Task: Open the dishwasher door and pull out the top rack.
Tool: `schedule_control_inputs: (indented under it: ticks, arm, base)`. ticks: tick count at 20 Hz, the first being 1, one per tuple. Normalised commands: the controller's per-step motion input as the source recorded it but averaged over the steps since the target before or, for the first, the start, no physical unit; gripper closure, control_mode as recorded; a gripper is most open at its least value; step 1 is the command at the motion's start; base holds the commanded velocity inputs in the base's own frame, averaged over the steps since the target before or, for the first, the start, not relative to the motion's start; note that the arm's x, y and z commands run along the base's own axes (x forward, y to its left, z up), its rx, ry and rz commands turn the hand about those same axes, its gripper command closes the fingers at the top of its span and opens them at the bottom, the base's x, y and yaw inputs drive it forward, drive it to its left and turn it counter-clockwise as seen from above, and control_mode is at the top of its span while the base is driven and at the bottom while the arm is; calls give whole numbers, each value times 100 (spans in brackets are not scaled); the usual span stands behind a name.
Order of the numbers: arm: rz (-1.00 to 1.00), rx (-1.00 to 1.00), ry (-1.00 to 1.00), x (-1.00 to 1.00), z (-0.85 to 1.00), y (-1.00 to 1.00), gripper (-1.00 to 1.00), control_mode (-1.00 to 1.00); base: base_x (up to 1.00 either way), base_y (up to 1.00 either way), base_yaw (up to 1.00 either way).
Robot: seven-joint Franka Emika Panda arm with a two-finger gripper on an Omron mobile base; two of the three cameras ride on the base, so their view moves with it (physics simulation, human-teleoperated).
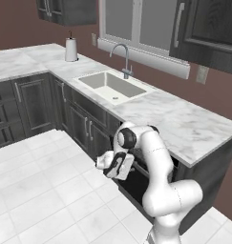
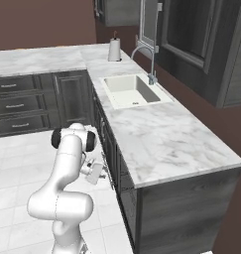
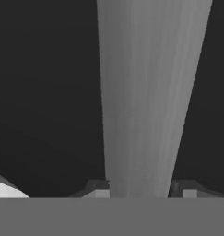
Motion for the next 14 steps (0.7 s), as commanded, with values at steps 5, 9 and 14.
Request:
schedule_control_inputs:
  ticks: [5,9,14]
  arm:
    - [0,6,4,-56,-97,65,100,-100]
    - [0,9,7,-49,-92,58,100,-100]
    - [0,11,8,-46,-92,51,100,-100]
  base:
    - [0,0,0]
    - [0,0,0]
    - [0,0,0]
